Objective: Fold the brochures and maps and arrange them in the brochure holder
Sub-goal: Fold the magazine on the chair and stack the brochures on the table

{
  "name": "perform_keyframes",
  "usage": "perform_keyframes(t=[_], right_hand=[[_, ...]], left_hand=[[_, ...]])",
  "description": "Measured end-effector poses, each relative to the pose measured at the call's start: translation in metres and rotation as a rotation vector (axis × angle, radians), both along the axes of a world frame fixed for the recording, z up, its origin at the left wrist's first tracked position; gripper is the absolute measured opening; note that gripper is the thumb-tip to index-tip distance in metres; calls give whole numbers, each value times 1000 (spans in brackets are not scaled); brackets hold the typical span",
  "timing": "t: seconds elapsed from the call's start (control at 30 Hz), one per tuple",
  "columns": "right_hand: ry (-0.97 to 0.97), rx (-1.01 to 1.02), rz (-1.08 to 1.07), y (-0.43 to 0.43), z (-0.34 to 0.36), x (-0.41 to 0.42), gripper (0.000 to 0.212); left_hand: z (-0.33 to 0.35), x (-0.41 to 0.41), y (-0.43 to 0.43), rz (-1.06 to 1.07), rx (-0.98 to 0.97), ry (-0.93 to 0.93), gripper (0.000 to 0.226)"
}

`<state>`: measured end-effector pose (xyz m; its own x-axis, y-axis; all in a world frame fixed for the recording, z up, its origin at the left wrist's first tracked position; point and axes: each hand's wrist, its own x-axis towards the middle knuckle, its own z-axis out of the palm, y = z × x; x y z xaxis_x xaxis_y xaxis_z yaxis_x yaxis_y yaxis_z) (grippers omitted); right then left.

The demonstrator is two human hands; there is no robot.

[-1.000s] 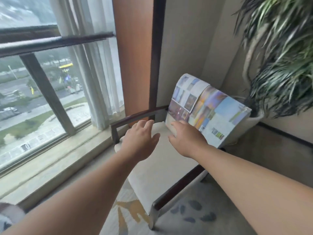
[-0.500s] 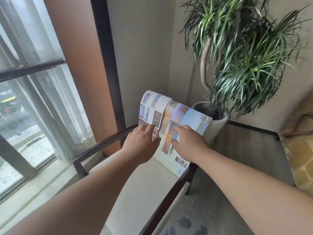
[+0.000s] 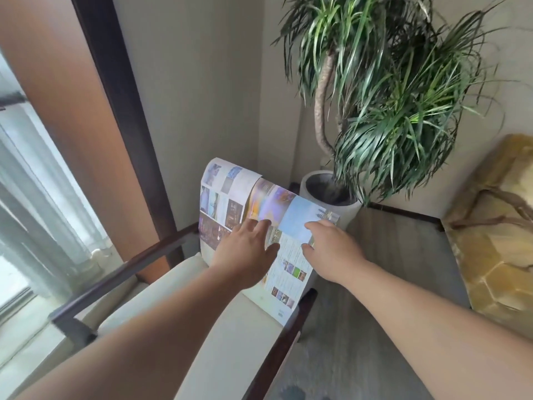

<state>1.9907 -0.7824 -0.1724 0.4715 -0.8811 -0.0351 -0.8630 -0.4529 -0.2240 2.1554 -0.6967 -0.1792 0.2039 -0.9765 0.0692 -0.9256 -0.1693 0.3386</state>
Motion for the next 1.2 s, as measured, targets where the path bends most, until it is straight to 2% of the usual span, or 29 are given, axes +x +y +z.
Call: perform_keyframes(t=[0.23, 0.53, 0.6, 0.73, 0.77, 0.83, 0.97, 1.07, 1.2], right_hand=[[20, 30, -59, -110, -34, -16, 48], [130, 135, -31, -208, -66, 1, 71], [191, 163, -20, -215, -71, 10, 62], [227, 77, -4, -225, -78, 14, 17], [217, 60, -9, -227, -79, 13, 13], [184, 58, -16, -229, -81, 10, 16], [149, 127, -23, -233, -90, 9, 38], [161, 73, -32, -237, -93, 9, 28], [134, 34, -28, -240, -89, 7, 32]], left_hand=[[-42, -24, -87, 39, 108, 5, 55], [-62, -39, -146, 114, 186, 30, 55], [-62, -37, -151, 132, 196, 31, 55], [-61, -33, -160, 152, 200, 20, 56], [-61, -32, -162, 156, 200, 13, 56], [-61, -32, -165, 164, 202, 6, 56], [-63, -34, -166, 168, 212, 5, 56], [-65, -33, -164, 171, 216, 8, 56], [-64, -33, -162, 175, 211, 11, 55]])
